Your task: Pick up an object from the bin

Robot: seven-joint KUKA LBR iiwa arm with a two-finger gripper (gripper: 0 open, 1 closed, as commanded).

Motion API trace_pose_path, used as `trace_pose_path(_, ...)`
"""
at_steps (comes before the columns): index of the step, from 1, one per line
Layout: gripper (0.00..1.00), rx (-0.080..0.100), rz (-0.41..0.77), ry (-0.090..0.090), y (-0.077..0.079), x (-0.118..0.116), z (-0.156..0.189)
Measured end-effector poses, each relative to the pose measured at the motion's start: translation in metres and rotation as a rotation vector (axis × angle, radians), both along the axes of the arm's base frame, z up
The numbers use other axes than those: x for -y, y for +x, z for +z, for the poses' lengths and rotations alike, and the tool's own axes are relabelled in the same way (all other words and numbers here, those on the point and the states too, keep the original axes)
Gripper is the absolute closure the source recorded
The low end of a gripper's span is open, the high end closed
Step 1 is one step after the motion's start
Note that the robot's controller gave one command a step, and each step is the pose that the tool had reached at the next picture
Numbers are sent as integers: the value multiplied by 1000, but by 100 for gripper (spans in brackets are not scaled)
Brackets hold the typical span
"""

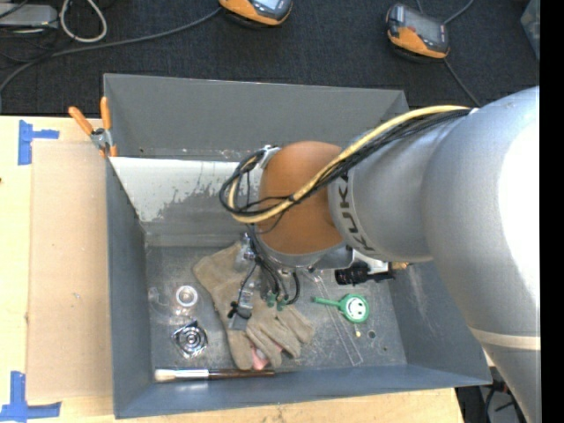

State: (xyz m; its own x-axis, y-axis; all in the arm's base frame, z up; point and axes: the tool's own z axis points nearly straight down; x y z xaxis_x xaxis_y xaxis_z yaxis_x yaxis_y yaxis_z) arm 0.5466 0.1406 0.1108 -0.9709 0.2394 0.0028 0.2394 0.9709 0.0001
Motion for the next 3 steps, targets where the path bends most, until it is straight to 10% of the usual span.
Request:
trace_pose_path(1, 0, 3, 126, 1, 1, -1, -40)
trace_pose_path(2, 0, -1, -156, -2, 8, 2, -11)
trace_pose_path(3, 0, 4, 99, 1, 2, -1, -38)
